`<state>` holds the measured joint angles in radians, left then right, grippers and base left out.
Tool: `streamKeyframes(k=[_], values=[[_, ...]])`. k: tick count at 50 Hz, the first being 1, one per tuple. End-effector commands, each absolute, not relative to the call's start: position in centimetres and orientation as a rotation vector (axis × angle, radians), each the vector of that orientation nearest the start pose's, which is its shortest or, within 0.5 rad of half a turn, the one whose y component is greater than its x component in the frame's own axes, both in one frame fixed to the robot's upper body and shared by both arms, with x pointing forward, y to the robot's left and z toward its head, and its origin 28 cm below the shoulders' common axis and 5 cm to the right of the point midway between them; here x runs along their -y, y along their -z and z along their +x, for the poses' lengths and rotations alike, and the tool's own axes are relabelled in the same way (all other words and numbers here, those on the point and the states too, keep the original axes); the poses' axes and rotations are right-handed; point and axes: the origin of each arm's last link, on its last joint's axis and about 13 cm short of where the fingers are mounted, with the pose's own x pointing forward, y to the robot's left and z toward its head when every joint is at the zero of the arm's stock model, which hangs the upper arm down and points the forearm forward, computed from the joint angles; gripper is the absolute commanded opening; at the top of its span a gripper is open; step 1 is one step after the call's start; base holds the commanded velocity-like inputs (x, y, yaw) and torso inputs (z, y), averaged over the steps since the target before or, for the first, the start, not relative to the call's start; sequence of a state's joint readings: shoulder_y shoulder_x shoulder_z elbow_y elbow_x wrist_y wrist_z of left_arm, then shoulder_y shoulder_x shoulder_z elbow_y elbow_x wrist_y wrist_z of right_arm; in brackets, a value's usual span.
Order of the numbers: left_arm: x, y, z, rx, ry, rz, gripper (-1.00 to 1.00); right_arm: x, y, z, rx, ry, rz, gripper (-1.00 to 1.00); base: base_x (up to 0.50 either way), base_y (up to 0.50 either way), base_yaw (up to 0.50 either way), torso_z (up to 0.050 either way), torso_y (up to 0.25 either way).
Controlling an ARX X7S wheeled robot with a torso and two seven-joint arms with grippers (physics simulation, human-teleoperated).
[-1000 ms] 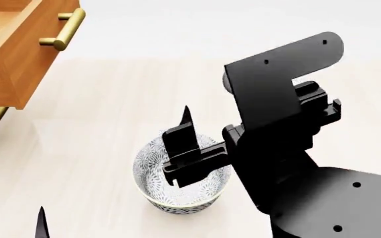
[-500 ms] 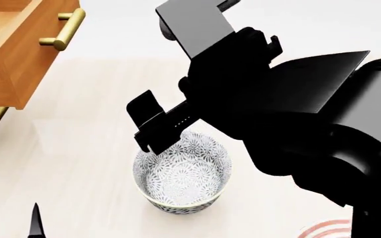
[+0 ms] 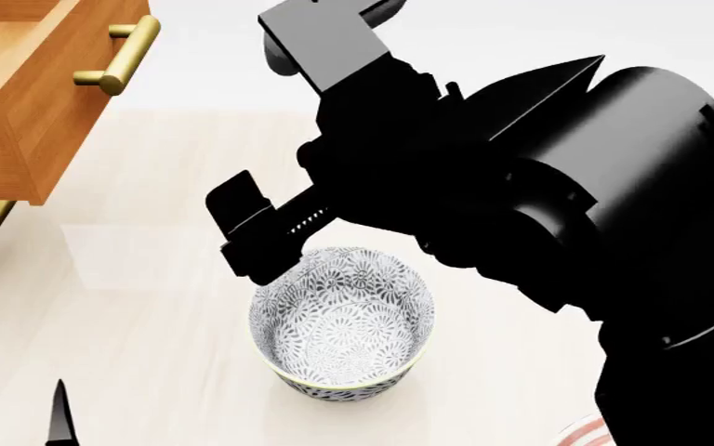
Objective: Put the bowl on the plate.
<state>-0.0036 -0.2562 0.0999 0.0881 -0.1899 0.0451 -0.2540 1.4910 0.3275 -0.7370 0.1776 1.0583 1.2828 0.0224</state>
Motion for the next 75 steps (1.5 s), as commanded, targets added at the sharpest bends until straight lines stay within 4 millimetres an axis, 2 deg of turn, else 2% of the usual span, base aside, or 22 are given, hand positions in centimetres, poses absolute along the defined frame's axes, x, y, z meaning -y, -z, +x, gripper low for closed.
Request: streamKeyframes(k=[1,9,29,50,75], values=[[-24.4,-3.8,21.2,0.12,-0.14,0.046,1.0,6.6,-30.0,34.3,-0.492,-0.695,-0.356,1.0,0.0,0.0,0.0,0.0,0.0],[-24.4,-3.7,21.2,0.121,-0.138,0.046,1.0,6.2,-28.9,34.8,-0.558,-0.707,-0.38,1.0,0.0,0.0,0.0,0.0,0.0],[-24.6,-3.8,21.2,0.124,-0.147,0.044,1.0,5.0,-28.2,35.7,-0.605,-0.728,-0.427,1.0,0.0,0.0,0.0,0.0,0.0],[-24.5,-4.1,21.1,0.127,-0.147,0.045,1.0,3.6,-27.9,37.8,-0.664,-0.738,-0.535,1.0,0.0,0.0,0.0,0.0,0.0],[-24.6,-4.0,21.2,0.128,-0.151,0.043,1.0,1.9,-25.0,38.9,-0.723,-0.785,-0.574,1.0,0.0,0.0,0.0,0.0,0.0]])
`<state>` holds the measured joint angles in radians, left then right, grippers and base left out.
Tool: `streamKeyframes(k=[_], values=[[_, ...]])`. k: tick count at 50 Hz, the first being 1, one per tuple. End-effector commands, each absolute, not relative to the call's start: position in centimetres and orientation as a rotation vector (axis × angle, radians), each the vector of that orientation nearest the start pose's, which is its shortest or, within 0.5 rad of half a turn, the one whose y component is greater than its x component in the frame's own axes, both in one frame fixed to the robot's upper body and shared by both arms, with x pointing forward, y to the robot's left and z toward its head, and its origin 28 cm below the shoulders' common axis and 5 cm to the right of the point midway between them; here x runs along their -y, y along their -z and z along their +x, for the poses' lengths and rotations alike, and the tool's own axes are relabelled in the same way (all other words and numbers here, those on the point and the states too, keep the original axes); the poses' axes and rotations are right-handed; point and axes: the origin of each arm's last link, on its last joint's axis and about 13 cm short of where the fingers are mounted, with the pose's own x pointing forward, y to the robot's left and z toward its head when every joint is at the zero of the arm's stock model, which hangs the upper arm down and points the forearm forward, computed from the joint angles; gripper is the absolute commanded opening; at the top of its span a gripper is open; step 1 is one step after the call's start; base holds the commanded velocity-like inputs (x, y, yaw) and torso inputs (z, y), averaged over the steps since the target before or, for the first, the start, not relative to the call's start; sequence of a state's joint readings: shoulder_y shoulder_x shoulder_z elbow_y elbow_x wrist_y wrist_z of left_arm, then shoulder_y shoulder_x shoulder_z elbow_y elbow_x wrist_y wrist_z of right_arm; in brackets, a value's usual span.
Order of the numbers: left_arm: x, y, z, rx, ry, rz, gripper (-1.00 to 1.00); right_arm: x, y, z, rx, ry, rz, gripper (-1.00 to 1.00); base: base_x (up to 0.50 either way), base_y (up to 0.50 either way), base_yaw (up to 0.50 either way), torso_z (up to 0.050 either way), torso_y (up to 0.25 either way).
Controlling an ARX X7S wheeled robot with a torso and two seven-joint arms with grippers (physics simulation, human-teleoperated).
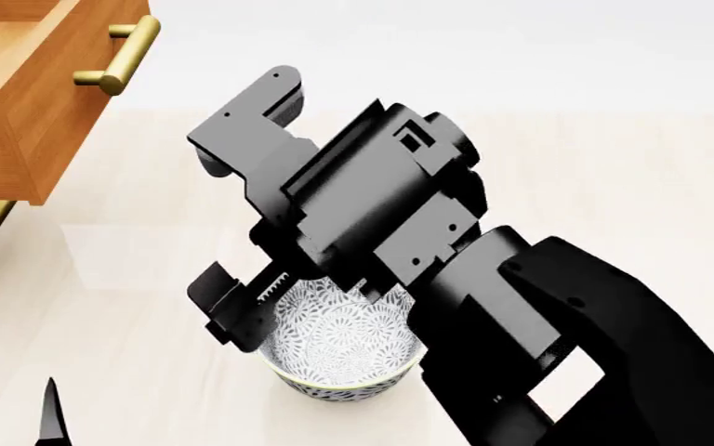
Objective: Put the bowl on the plate.
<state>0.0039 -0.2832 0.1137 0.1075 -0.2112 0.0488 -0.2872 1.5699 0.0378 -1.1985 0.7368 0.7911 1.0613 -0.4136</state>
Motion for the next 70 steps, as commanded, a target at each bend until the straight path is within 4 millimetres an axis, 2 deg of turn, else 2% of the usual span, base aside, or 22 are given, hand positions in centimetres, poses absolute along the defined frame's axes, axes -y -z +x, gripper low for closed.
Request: streamKeyframes(k=[1,32,47,70], values=[[-24.7,-4.0,21.2,0.128,-0.152,0.044,1.0,1.9,-25.0,39.0,-0.724,-0.785,-0.577,1.0,0.0,0.0,0.0,0.0,0.0],[-24.6,-4.1,21.0,0.133,-0.152,0.041,1.0,1.5,-21.6,38.8,-0.766,-0.855,-0.557,1.0,0.0,0.0,0.0,0.0,0.0],[-24.8,-4.0,21.0,0.129,-0.16,0.041,1.0,2.0,-20.1,39.0,-0.778,-0.868,-0.545,1.0,0.0,0.0,0.0,0.0,0.0],[-24.6,-4.2,21.1,0.134,-0.154,0.044,1.0,3.1,-18.9,39.5,-0.789,-0.844,-0.503,1.0,0.0,0.0,0.0,0.0,0.0]])
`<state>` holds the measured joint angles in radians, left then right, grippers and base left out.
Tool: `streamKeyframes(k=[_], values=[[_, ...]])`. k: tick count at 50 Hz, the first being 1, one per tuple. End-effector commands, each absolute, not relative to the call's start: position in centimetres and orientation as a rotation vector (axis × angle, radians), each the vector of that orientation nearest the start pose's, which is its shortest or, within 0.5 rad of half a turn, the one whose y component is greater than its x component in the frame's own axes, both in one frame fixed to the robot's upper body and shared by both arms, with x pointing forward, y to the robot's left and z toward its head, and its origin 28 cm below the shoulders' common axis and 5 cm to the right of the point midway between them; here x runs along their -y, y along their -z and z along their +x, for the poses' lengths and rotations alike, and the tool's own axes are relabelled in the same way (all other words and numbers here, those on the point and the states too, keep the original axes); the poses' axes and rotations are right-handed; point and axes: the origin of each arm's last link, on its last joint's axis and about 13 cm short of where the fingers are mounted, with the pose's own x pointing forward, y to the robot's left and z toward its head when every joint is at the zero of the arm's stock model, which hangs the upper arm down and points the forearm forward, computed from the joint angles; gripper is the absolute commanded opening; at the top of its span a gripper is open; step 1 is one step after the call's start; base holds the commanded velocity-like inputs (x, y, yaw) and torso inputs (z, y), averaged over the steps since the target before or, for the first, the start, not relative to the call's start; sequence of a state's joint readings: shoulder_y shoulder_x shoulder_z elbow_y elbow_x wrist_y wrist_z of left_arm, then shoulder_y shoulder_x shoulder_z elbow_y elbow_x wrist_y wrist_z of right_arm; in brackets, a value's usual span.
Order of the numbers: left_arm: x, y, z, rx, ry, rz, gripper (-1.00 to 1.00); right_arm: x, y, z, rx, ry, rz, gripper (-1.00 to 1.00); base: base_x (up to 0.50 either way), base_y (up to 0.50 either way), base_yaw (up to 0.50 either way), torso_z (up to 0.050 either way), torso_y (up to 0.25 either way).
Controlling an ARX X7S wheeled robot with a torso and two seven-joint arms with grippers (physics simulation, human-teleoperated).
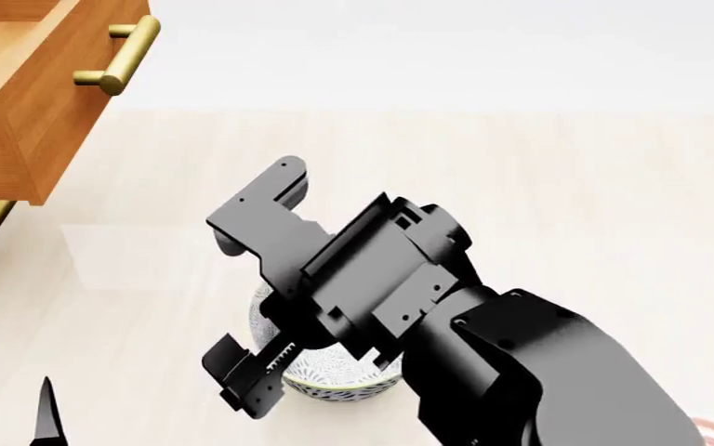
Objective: Put the bowl on the plate.
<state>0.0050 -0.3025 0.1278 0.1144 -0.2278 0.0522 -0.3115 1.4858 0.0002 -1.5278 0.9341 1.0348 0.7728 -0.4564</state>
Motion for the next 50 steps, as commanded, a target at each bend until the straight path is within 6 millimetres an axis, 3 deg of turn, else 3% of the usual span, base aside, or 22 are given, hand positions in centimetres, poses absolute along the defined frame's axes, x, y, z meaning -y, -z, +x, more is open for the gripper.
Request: streamKeyframes(k=[1,50], values=[[-24.6,-4.2,21.0,0.134,-0.155,0.044,1.0,3.1,-18.8,39.5,-0.791,-0.847,-0.501,1.0,0.0,0.0,0.0,0.0,0.0],[-24.9,-4.1,21.0,0.132,-0.167,0.044,1.0,3.7,-15.0,38.8,-0.862,-0.867,-0.478,1.0,0.0,0.0,0.0,0.0,0.0]])
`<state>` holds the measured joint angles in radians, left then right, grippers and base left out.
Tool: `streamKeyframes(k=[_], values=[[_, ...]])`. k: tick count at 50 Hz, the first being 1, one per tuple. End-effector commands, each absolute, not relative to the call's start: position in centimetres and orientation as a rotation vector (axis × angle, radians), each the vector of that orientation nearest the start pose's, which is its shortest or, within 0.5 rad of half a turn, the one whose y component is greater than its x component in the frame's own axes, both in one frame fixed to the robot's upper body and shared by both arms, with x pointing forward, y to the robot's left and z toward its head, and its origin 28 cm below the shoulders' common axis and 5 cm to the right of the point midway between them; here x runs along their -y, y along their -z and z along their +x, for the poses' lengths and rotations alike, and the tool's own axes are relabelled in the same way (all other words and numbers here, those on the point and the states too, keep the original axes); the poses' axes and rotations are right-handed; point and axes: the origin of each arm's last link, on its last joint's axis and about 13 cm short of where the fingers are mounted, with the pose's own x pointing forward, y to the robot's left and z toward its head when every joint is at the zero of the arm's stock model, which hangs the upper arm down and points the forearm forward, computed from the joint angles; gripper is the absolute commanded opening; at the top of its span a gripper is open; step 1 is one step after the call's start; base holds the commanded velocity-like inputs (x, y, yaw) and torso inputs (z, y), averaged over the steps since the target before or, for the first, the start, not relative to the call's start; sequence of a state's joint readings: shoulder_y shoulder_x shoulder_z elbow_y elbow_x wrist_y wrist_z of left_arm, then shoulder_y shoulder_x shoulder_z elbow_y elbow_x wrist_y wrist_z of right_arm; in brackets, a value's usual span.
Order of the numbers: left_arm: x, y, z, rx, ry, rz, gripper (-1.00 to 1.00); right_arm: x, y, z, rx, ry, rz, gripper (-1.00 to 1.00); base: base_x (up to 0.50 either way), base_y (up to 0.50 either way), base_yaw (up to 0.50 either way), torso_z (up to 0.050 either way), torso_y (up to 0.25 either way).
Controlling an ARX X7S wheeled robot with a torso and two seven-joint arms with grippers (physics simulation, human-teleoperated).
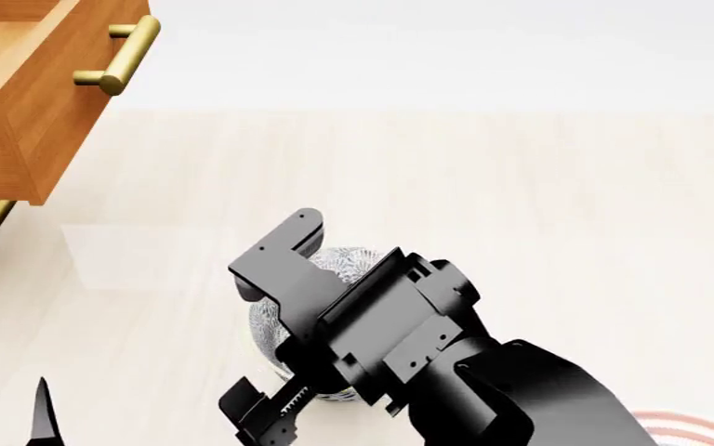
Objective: Put the bowl on the plate.
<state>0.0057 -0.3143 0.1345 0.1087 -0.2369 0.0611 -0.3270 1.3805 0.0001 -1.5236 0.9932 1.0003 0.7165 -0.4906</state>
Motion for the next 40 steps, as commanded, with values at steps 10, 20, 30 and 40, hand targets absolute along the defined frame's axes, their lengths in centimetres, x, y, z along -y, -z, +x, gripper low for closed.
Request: streamKeyframes(k=[10,20,30,40], values=[[-24.84,-4.17,20.93,0.132,-0.166,0.046,1.0,4.01,-15.31,39.06,-0.861,-0.851,-0.474,1.0,0.0,0.0,0.0,0.0,0.0],[-24.79,-4.2,20.98,0.133,-0.164,0.046,1.0,4.28,-15.09,39.14,-0.858,-0.84,-0.46,1.0,0.0,0.0,0.0,0.0,0.0],[-24.92,-4.17,21.03,0.133,-0.171,0.047,1.0,4.16,-14.92,39.15,-0.85,-0.865,-0.472,1.0,0.0,0.0,0.0,0.0,0.0],[-24.9,-4.11,21.01,0.132,-0.171,0.045,1.0,4.09,-14.81,39.07,-0.852,-0.861,-0.476,-1.0,0.0,0.0,0.0,0.0,0.0]])
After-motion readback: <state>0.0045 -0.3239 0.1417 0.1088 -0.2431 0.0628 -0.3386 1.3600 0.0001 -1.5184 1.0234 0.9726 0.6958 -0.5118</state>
